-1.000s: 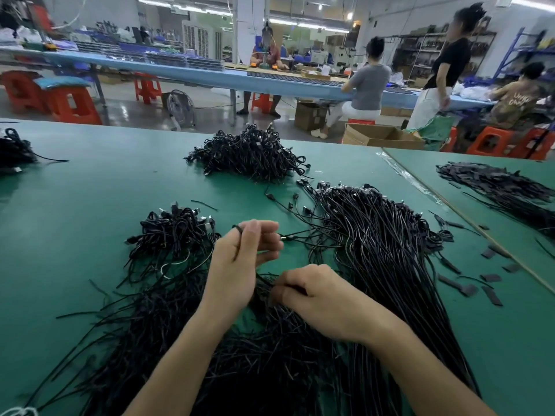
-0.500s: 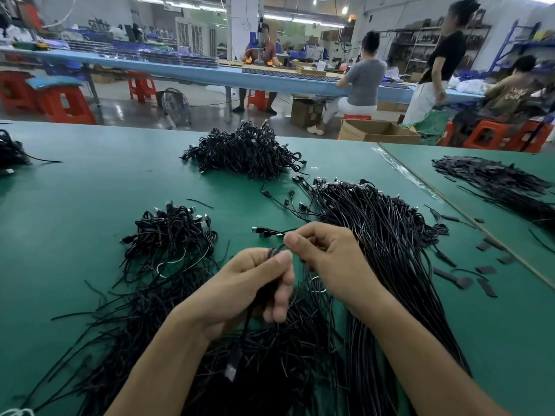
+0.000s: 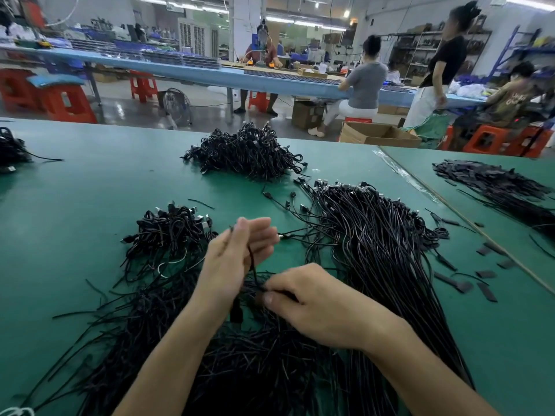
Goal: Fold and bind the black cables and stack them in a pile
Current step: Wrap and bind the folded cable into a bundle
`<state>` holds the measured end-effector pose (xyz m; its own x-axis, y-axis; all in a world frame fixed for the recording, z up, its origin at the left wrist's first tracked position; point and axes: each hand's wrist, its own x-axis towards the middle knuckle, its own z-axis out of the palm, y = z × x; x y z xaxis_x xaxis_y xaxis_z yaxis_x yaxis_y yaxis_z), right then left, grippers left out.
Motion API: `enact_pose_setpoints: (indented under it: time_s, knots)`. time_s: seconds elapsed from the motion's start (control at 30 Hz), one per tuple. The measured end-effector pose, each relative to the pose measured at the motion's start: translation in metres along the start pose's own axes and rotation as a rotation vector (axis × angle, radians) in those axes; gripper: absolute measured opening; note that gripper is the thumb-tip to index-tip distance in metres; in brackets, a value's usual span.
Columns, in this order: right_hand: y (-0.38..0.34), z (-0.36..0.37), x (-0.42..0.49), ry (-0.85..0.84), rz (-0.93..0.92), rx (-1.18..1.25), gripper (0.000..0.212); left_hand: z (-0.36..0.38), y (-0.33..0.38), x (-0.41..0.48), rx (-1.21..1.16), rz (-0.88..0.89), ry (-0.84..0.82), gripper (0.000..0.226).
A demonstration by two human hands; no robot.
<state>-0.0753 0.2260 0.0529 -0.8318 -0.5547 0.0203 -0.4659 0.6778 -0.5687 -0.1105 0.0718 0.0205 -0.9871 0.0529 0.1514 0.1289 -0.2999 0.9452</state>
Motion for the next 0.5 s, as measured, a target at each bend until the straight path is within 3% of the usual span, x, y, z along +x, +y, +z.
enact_pose_setpoints:
  time_s: [0.1, 0.2, 0.3, 0.4, 0.5]
  knots:
    - [0.002, -0.009, 0.002, 0.16, -0.056, 0.001, 0.03, 0.006, -0.001, -0.006, 0.286, 0.103, -0.149, 0.046]
    - [0.011, -0.018, 0.006, 0.363, -0.073, 0.102, 0.014, 0.008, 0.008, -0.015, 0.308, -0.066, -0.295, 0.066]
    - [0.019, -0.02, 0.01, 0.513, -0.039, 0.331, 0.014, 0.006, 0.013, -0.019, 0.315, -0.231, -0.365, 0.072]
    - [0.021, -0.014, 0.014, 0.518, 0.036, 0.422, 0.013, -0.001, 0.016, -0.017, -0.005, -0.237, -0.408, 0.065]
    - [0.017, 0.001, 0.013, 0.359, 0.094, 0.3, 0.03, -0.002, 0.018, -0.011, -0.425, -0.257, -0.315, 0.054]
